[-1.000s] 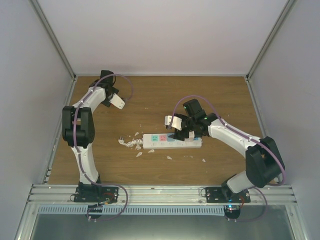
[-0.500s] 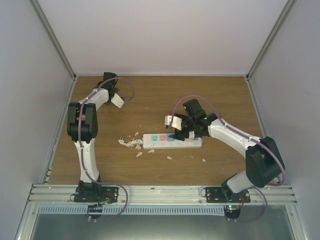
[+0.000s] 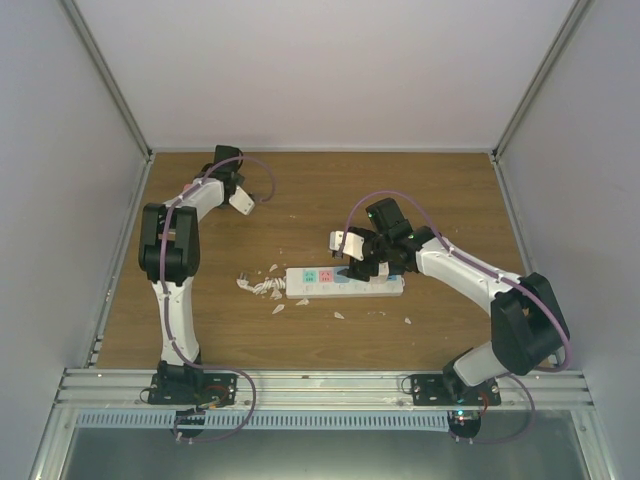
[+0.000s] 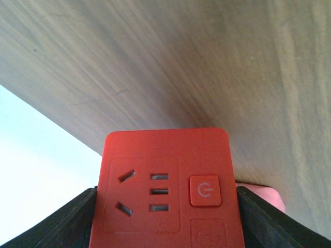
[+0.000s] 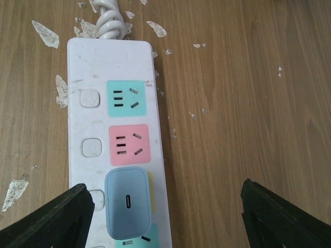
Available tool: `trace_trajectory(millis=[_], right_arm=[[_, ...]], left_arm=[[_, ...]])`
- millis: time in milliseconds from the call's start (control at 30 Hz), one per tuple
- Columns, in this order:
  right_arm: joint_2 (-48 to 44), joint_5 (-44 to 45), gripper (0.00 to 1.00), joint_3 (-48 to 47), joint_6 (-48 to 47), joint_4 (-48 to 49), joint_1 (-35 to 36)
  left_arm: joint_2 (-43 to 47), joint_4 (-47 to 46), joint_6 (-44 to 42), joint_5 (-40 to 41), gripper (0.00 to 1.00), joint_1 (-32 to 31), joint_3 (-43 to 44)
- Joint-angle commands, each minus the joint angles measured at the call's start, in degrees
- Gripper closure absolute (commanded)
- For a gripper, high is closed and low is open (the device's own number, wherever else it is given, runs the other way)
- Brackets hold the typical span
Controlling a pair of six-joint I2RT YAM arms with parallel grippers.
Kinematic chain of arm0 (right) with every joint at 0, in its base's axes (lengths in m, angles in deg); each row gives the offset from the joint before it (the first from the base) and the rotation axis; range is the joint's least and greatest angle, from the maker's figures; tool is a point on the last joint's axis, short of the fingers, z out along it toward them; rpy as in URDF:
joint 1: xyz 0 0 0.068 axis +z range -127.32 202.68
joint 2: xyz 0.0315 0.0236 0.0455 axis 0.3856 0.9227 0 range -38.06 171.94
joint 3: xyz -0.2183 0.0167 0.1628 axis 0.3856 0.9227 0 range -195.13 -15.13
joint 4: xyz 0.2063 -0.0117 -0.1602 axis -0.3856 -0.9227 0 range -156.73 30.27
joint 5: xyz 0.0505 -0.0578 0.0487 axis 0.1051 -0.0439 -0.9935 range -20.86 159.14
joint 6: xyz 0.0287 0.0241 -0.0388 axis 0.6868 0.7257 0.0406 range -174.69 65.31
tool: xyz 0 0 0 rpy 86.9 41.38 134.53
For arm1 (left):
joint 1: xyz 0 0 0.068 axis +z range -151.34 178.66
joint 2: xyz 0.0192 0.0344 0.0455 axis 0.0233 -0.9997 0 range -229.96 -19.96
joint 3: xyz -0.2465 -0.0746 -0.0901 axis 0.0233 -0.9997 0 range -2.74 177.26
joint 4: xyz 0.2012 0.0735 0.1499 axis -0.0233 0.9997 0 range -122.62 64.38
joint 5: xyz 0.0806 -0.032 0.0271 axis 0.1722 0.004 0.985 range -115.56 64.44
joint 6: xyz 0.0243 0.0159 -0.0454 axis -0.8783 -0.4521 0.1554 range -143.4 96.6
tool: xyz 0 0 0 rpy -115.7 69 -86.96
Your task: Pull the plug off the socket
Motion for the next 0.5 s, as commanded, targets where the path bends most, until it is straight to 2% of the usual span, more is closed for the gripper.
trace_trajectory(millis=[0, 267, 467], right_arm=[[1.0, 0.4, 0.21, 0.9, 0.1, 1.0, -0.1], [0.0, 0.1, 0.2, 0.9, 0.3, 1.0, -0.1], [-1.6, 0.1, 0.18, 0.9, 0.3, 1.4, -0.1]], left_arm=[[1.5, -4.6, -21.6, 1.6, 0.27, -0.8, -0.7], [5.3, -2.3, -18.6, 0.6, 0.2, -1.6, -1.6], [10.7, -1.0, -10.7, -2.9, 0.14, -3.0, -3.0]])
